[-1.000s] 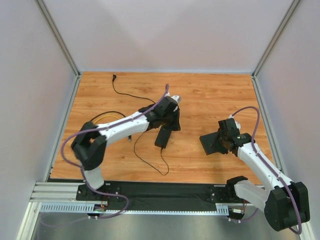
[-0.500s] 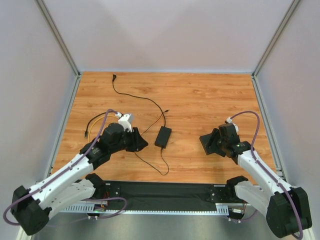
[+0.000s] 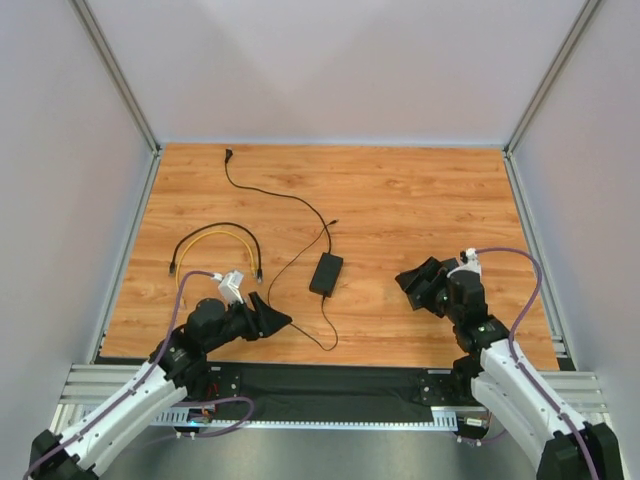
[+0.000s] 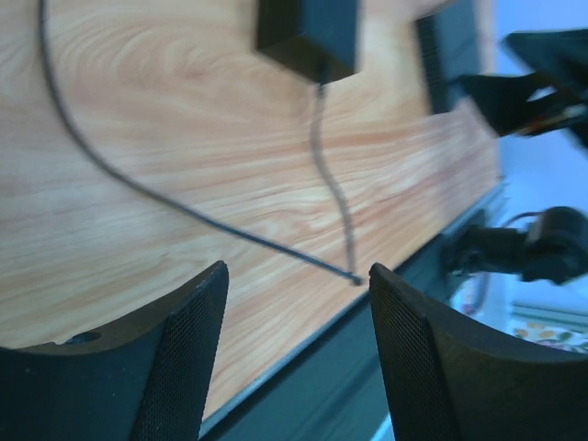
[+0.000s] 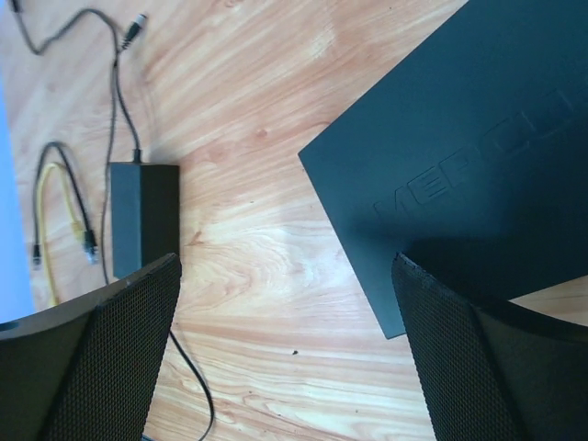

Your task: Pull the plug from the switch port

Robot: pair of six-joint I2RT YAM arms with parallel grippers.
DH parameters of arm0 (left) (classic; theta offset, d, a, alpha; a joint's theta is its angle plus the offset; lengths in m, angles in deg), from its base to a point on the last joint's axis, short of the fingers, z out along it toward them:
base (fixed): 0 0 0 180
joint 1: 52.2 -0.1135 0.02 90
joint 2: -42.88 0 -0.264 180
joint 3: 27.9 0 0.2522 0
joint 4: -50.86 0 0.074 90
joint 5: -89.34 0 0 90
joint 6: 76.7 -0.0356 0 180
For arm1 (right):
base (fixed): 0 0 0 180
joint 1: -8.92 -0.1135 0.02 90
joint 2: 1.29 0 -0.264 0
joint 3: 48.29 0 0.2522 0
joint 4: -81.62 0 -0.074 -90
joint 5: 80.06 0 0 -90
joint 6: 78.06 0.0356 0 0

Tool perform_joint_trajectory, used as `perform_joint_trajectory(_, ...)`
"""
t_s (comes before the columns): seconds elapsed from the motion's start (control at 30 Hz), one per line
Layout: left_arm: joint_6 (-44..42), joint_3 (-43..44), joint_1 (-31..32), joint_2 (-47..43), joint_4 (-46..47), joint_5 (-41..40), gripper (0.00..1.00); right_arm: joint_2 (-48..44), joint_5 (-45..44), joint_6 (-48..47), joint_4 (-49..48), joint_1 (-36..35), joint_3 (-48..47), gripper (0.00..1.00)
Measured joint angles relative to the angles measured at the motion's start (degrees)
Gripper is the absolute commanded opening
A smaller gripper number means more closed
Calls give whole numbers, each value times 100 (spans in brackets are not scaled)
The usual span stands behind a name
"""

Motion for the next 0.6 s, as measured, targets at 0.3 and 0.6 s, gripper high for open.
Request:
perform_joint_trajectory(0.3, 341, -15, -2, -2009, 28, 9, 72, -3257, 13, 984, 435, 0, 1067, 100)
perform_joint_trajectory(0.6, 614, -33, -2, -2013, 133, 280, 72, -3971, -310, 1504, 662, 0, 979, 100)
